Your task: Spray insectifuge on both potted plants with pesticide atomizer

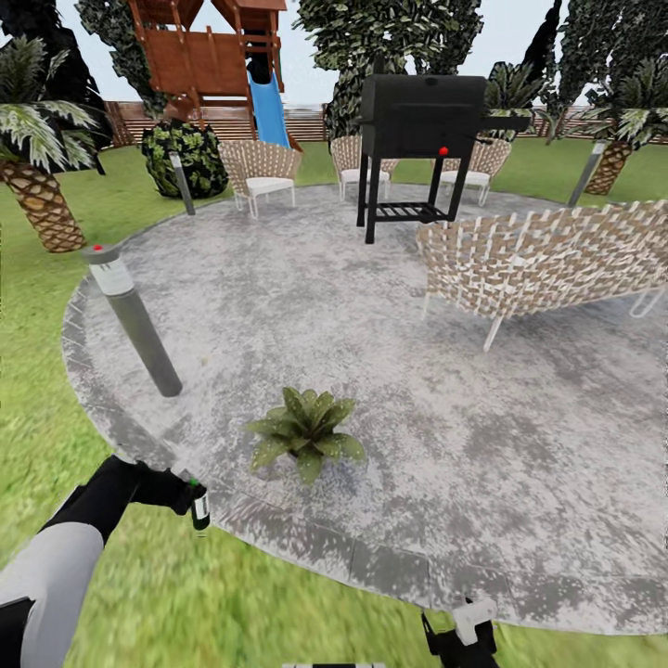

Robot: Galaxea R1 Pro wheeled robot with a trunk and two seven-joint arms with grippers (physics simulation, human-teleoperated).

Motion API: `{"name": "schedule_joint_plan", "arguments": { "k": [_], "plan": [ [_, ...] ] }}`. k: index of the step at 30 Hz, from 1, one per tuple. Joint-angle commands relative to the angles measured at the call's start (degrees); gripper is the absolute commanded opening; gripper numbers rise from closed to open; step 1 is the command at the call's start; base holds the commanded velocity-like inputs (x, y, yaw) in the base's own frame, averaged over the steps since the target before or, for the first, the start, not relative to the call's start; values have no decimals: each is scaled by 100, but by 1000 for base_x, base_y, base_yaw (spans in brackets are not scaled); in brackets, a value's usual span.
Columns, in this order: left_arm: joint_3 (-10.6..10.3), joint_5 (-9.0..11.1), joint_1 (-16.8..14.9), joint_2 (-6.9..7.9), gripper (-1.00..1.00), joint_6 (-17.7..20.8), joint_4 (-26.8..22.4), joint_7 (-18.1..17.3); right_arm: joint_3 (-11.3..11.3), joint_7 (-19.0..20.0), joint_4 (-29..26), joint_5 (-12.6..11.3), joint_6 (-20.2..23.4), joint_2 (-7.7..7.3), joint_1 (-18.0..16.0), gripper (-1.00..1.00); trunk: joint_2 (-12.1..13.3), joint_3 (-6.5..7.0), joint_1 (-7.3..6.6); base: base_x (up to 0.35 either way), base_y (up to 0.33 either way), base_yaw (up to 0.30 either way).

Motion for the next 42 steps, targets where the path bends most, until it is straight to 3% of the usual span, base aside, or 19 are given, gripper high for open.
{"name": "schedule_joint_plan", "arguments": {
  "k": [1,4,6,8,10,12,14,16,18,21,25,27,28,29,32,33,39,42],
  "plan": [
    [51,-8,54,-6,-100,-84,2,-36,-32,-6,-43,63,-18,0,-4,100,-2,-4,-4,-198,0,0],
    [84,87,232,-10,-100,-678,22,-31,-16,326,-652,68,76,6,-6,100,-2,-4,-4,-60,0,0],
    [84,180,321,-8,-100,-1043,57,-38,-10,1298,-1076,74,537,8,-47,100,-2,-4,-4,-8,0,0],
    [78,194,358,-13,-100,-1233,81,-45,-8,2264,-1592,75,1316,2,-205,100,-2,-4,-4,-2,0,0],
    [45,169,365,-28,-100,-1273,82,-61,40,2914,-1977,75,1677,1,-262,100,-2,-4,-4,0,0,0],
    [0,155,368,-44,-100,-1285,81,-78,431,3474,-2298,74,1809,1,-297,100,-2,-4,-4,0,0,0],
    [-141,148,368,-42,-100,-1288,80,-82,759,3597,-2391,66,1918,6,-308,100,-2,-4,-4,0,0,0],
    [-435,146,368,-41,-100,-1288,80,-83,1021,3656,-2445,55,2167,16,-368,100,-2,-4,-4,0,0,0],
    [-628,145,368,-41,-100,-1293,74,-89,1066,3665,-2486,56,2236,97,-440,100,-2,-4,-4,0,0,0],
    [-720,138,368,-41,-100,-1299,72,-105,1081,3671,-2505,58,2362,175,-494,100,-2,-4,-4,0,0,0],
    [-1360,143,368,-48,-100,-1284,72,-118,1093,3845,-2507,65,2583,257,-627,100,-2,-4,-4,0,0,0],
    [-1539,146,368,-93,-100,-1272,71,-131,1113,4116,-2505,100,2610,365,-740,100,-2,-4,-4,0,0,0],
    [-1623,141,368,-155,-100,-1265,68,-169,1214,4288,-2505,196,2672,415,-819,100,-2,-4,-4,0,0,0],
    [-1776,135,366,-234,-100,-1249,40,-277,1474,4439,-2510,355,2817,457,-918,100,-2,-4,-4,0,0,0],
    [-2024,128,356,-353,-100,-1222,-17,-465,1908,4533,-2513,478,2974,550,-1009,100,-2,-4,-4,0,0,0],
    [-2048,125,353,-395,-100,-1220,-25,-484,1951,4543,-2515,487,2986,565,-1017,-100,-2,-4,-4,0,0,0],
    [-2198,109,326,-526,-100,-1209,-34,-505,2001,4563,-2578,503,2998,580,-1032,-100,-2,-4,-4,0,0,0],
    [-2293,70,315,-659,-100,-1201,-34,-505,2026,4666,-2707,506,3010,600,-1034,-100,-2,-4,-4,0,0,0]
  ]
}}
